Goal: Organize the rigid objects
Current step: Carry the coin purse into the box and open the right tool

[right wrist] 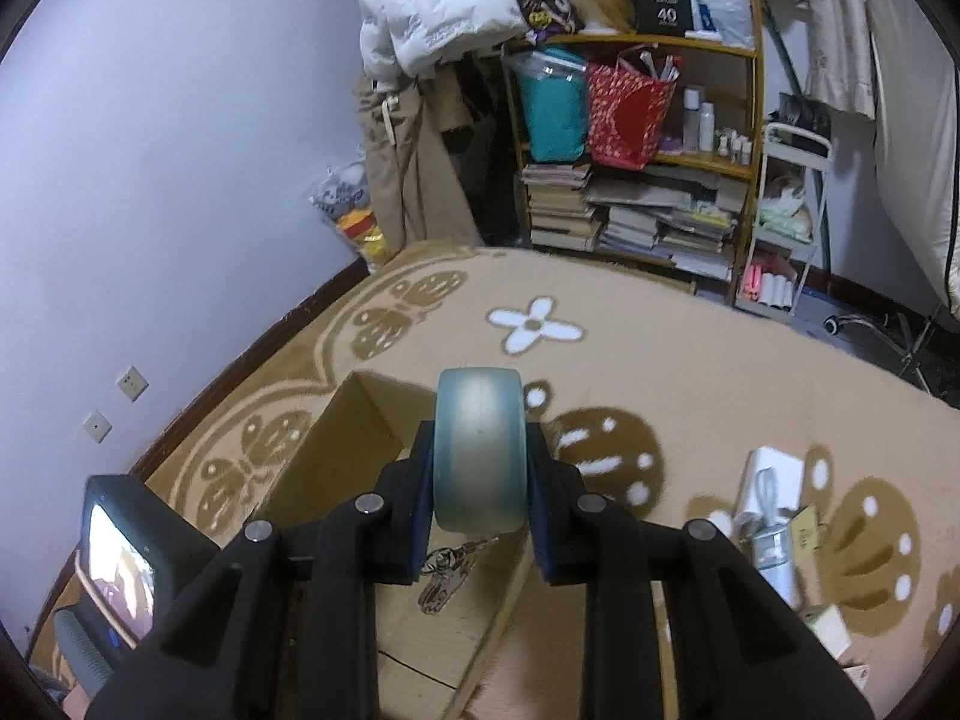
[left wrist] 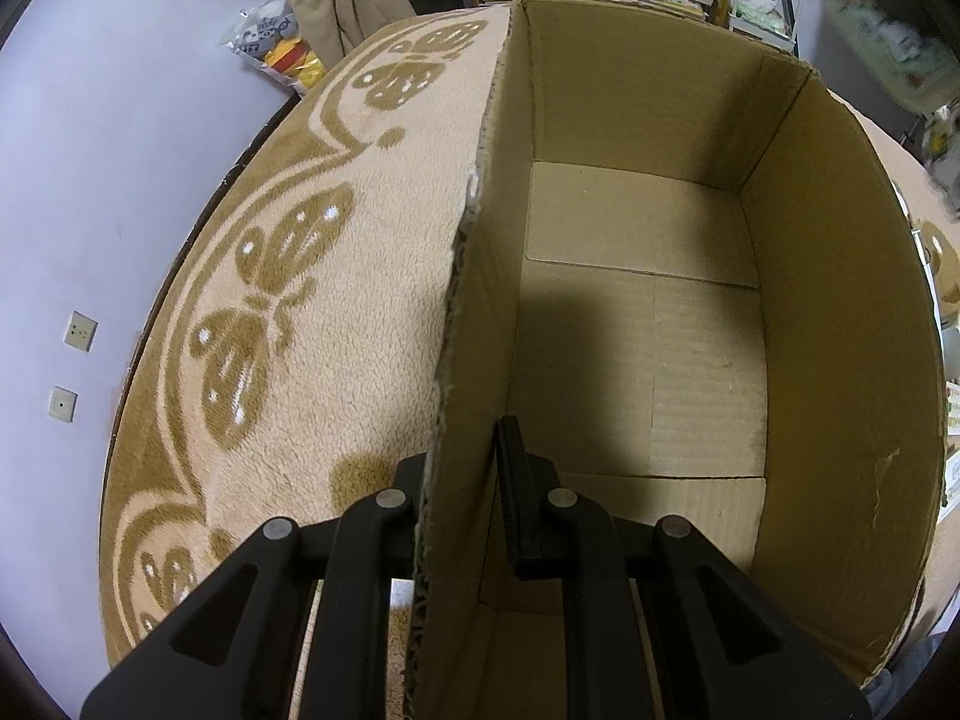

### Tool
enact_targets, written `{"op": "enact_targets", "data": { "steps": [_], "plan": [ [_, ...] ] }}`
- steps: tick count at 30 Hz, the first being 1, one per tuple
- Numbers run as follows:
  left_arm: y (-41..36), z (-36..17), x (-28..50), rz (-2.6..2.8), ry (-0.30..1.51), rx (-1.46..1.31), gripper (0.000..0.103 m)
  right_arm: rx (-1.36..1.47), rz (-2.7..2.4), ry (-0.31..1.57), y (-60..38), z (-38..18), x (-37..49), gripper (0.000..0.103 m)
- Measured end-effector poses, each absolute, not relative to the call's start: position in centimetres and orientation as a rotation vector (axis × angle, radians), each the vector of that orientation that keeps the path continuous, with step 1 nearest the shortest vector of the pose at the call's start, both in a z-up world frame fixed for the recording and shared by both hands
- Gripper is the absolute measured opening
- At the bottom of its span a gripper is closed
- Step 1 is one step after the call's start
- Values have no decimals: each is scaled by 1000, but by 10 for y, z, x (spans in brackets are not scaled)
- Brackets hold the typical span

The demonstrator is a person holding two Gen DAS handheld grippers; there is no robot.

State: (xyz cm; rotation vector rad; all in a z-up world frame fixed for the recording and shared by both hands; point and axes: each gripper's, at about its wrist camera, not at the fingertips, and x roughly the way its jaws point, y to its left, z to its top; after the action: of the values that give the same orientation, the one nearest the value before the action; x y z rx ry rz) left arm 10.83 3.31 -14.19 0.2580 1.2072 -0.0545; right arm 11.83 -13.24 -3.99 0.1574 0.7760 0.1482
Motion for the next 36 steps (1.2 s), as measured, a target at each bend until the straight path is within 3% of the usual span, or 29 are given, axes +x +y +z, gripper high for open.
{"op": "enact_targets", "data": {
  "steps": [15,27,30,32,36],
  "plan": [
    [28,-145,108,-44,1176,321,15,117,163,870,-115,-78,118,29],
    [27,-146,105,-41,1163,344,16,120,167,852,-125,-71,103,29],
    [27,-145,105,-43,1165,341,14,114,167,817,-131,-57,96,41],
    [26,-144,105,-36,1160,350,15,122,155,807,-138,-50,94,55],
    [26,-142,105,-39,1163,334,15,126,107,784,-160,-39,89,68]
  ]
}}
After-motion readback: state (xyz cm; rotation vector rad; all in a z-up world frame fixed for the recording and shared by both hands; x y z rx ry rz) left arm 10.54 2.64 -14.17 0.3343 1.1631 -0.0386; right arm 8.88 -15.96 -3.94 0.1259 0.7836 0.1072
